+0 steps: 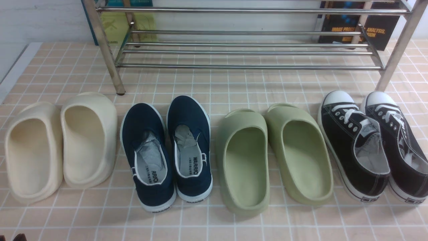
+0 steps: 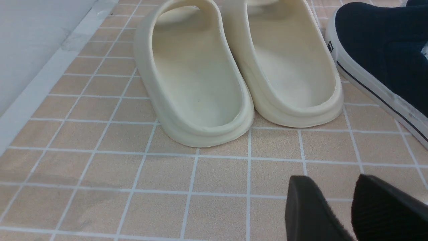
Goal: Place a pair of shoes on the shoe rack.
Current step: Use the left arm to grab the shoe closest to it
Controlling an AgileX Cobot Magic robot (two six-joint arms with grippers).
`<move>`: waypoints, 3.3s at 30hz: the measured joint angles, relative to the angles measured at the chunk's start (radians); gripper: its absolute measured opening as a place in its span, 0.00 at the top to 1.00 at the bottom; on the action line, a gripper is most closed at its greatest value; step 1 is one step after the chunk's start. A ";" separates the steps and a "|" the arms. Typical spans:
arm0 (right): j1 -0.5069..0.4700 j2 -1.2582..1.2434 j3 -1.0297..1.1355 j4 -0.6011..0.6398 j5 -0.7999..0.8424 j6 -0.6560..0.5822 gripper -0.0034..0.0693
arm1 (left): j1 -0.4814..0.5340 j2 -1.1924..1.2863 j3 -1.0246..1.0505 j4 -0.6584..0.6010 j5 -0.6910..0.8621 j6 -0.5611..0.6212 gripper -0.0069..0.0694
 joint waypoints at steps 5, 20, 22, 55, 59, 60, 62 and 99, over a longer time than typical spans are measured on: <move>0.000 0.000 0.000 0.000 0.000 0.000 0.62 | 0.000 0.000 0.000 0.000 0.000 0.000 0.59; 0.000 0.000 0.000 0.000 0.000 0.001 0.62 | 0.000 0.000 0.000 0.000 0.000 0.000 0.59; 0.000 0.000 0.000 0.000 0.000 0.001 0.62 | 0.000 0.000 0.000 0.000 0.000 0.000 0.59; 0.000 0.000 0.000 0.000 0.000 0.001 0.62 | 0.000 0.000 0.000 0.000 0.000 0.000 0.59; 0.000 0.000 0.000 0.000 0.000 0.001 0.62 | 0.000 0.000 0.000 0.000 0.000 0.000 0.59; 0.000 0.000 0.000 0.000 0.000 0.001 0.62 | 0.000 0.000 0.000 0.000 0.000 0.000 0.59; 0.000 0.000 0.000 0.000 0.000 0.001 0.62 | 0.000 0.000 0.000 0.000 0.000 0.000 0.59; 0.000 0.000 0.000 0.000 0.000 0.001 0.62 | 0.000 0.000 0.002 -0.763 -0.037 -0.320 0.59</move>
